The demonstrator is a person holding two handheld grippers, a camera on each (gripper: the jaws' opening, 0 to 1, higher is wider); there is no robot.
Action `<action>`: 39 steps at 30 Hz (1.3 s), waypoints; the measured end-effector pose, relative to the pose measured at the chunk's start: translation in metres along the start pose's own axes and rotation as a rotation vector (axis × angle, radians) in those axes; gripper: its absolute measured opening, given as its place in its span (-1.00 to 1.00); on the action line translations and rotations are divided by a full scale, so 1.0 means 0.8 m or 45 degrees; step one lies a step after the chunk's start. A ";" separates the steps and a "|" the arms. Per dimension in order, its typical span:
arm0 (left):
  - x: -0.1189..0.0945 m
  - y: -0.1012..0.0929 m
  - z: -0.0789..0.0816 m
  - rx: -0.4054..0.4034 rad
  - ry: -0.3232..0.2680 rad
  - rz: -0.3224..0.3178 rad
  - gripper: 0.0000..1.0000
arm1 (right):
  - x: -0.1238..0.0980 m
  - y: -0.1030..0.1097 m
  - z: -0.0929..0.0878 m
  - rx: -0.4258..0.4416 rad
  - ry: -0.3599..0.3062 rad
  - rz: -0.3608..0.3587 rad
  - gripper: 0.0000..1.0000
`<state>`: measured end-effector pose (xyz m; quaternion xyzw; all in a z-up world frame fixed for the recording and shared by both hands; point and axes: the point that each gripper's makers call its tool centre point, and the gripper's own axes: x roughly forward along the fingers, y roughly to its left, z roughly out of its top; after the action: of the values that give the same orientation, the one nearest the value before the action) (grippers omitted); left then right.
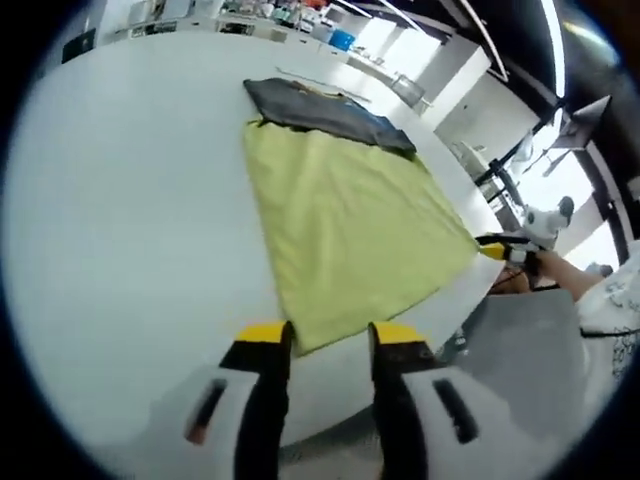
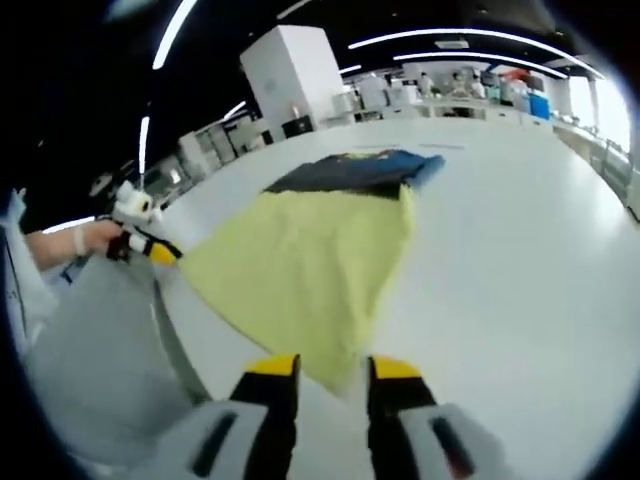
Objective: Fold the garment on the visible template until the final outline fits inside the template.
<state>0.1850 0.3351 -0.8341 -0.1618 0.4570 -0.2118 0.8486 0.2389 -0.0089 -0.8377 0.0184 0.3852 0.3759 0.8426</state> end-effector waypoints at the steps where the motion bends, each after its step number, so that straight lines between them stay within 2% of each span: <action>1: 0.000 0.000 0.001 -0.017 -0.009 -0.003 -0.45 | 0.000 0.001 0.000 0.046 -0.001 0.004 -0.69; 3: -0.001 -0.001 0.002 -0.042 -0.021 -0.004 -0.49 | 0.002 -0.002 0.001 0.093 -0.015 0.007 -0.81; 5: -0.001 0.004 0.001 -0.070 -0.033 0.003 -0.55 | 0.002 -0.011 -0.001 0.148 -0.013 -0.030 -0.99; 6: -0.001 0.009 0.002 -0.100 -0.040 0.008 -0.59 | 0.004 -0.011 -0.004 0.171 0.002 -0.025 -1.00; 7: 0.000 0.011 0.001 -0.122 -0.035 0.019 -0.65 | 0.005 -0.009 -0.001 0.187 -0.018 -0.003 -1.00; 10: 0.004 0.015 0.001 -0.072 -0.006 0.041 -0.79 | 0.004 -0.014 -0.001 0.212 0.004 -0.009 -1.00; 11: 0.005 0.012 0.000 -0.072 0.000 0.045 -0.83 | 0.002 -0.014 0.001 0.221 -0.001 -0.007 -1.00; 13: 0.005 0.014 -0.003 -0.084 0.021 0.057 -0.94 | 0.000 -0.008 0.006 0.310 -0.012 0.031 -1.00; 16: 0.006 0.017 -0.004 -0.109 0.016 0.045 -1.00 | -0.008 -0.006 0.009 0.327 -0.023 0.036 -1.00; 18: 0.005 0.012 -0.004 -0.139 0.016 0.025 -1.00 | -0.012 -0.006 0.011 0.351 -0.037 0.037 -1.00; 24: -0.004 -0.006 -0.006 -0.136 0.036 -0.027 -1.00 | -0.028 0.003 0.012 0.369 -0.038 0.061 -1.00; 27: -0.015 -0.030 -0.005 -0.197 0.045 -0.121 -1.00 | -0.040 0.005 0.007 0.373 -0.038 0.073 -1.00; 30: -0.022 -0.037 -0.010 -0.183 0.085 -0.146 -1.00 | -0.057 0.009 0.001 0.401 -0.032 0.075 -1.00; 33: -0.033 -0.052 -0.015 -0.194 0.125 -0.210 -1.00 | -0.072 0.012 -0.004 0.419 -0.023 0.081 -1.00; 39: -0.046 -0.075 -0.022 -0.222 0.189 -0.245 -1.00 | -0.097 0.018 -0.019 0.453 0.008 0.087 -1.00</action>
<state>0.1396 0.3008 -0.7890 -0.2619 0.5177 -0.2628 0.7709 0.1871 -0.0526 -0.7942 0.1791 0.4473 0.3304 0.8116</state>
